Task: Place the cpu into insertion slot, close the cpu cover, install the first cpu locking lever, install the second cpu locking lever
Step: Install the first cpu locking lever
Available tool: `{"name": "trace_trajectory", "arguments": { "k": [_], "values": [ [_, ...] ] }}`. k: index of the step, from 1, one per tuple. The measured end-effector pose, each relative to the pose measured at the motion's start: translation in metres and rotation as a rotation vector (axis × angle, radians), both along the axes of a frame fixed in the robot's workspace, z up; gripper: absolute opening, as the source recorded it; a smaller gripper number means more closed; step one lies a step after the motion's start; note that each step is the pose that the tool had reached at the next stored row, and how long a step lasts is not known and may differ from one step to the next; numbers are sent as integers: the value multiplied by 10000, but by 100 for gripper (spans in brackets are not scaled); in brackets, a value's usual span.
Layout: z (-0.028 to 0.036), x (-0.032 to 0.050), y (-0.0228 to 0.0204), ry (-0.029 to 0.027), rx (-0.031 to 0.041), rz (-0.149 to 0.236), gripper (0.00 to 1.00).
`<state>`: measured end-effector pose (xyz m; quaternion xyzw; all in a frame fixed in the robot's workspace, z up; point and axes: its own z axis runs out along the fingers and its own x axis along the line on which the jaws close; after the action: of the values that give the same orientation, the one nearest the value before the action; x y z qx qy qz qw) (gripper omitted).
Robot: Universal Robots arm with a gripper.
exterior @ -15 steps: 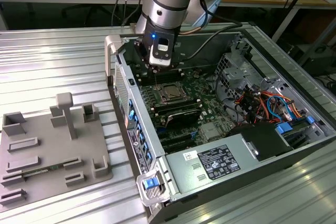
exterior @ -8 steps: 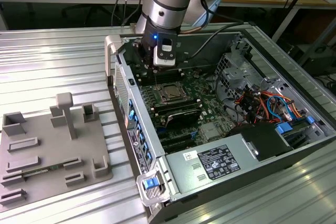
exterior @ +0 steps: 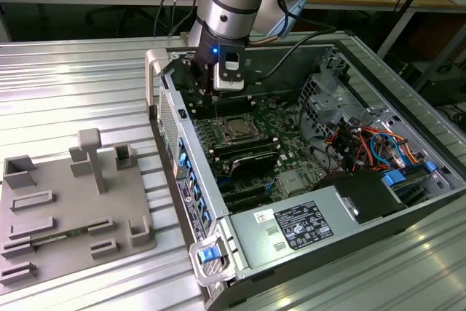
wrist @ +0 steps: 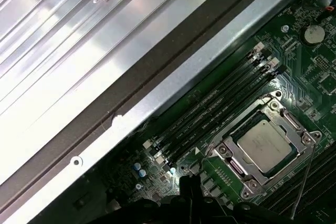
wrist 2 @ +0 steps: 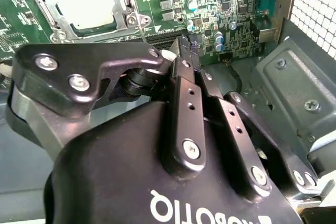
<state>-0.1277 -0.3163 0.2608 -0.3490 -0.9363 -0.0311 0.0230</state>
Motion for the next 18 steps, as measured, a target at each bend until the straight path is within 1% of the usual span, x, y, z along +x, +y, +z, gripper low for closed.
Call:
{"name": "trace_trajectory", "arguments": {
  "k": [1, 2, 3, 4, 6, 7, 9, 11, 13, 14, 18],
  "values": [
    [-1, 0, 4, 0, 2, 21, 11],
    [-4, 0, 10, -1, 13, 124, 11],
    [-7, 0, 15, -1, 15, 282, 11],
    [-11, 0, 19, 0, 15, 518, 11],
    [-16, 7, 27, 0, 15, 675, 11],
    [-19, 13, 34, 0, 16, 739, 11],
    [-26, 43, 48, 0, 24, 1005, 11],
    [-32, 83, 55, 0, 28, 1165, 11],
    [-34, 124, 56, 0, 30, 1245, 11],
    [-37, 169, 57, 0, 31, 1336, 11],
    [-47, 278, 62, 0, 32, 1543, 11]
  ]
}}
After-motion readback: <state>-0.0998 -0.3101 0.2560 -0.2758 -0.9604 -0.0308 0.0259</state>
